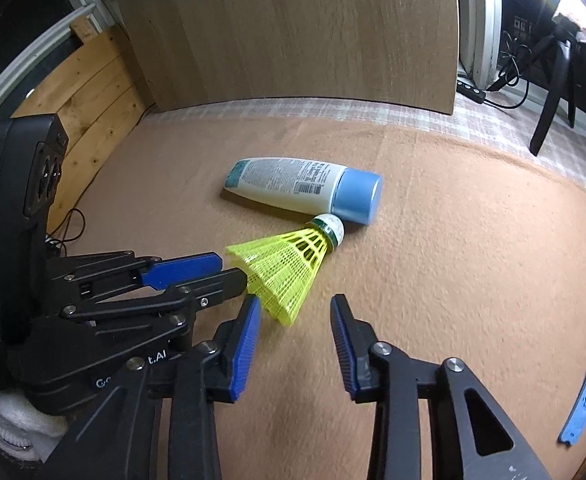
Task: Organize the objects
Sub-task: 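Close the left tool on the yellow shuttlecock and lift it, then carry the shuttlecock with the left tool into the box and release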
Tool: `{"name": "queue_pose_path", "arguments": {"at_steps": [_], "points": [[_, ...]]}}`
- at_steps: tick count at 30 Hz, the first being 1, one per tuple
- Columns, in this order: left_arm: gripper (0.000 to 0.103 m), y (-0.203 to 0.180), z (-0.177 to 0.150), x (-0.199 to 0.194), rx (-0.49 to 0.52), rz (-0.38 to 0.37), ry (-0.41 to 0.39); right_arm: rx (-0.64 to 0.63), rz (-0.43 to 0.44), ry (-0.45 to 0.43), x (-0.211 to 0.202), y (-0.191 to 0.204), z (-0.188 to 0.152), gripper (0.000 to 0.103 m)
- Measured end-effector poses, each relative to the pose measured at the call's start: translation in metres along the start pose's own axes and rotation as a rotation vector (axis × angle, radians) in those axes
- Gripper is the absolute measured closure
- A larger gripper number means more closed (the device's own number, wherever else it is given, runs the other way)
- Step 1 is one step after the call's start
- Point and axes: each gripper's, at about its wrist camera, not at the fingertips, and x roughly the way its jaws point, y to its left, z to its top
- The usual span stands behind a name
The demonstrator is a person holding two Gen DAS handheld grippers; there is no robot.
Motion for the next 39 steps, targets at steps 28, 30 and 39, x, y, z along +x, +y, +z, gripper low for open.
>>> {"name": "queue_pose_path", "arguments": {"at_steps": [28,30,39], "points": [[0.102,-0.055,-0.001,-0.028,0.040,-0.096,-0.081,0.022,-0.011,-0.071,-0.049,-0.021,-0.014,0.097],[0.102,-0.068,-0.003,-0.033,0.055,-0.109,-0.091,0.028,-0.021,-0.085,-0.061,-0.028,-0.020,0.097],[0.102,-0.158,-0.008,-0.045,0.171,-0.197,-0.121,0.103,-0.095,-0.156,-0.133,-0.083,-0.062,0.097]]}}
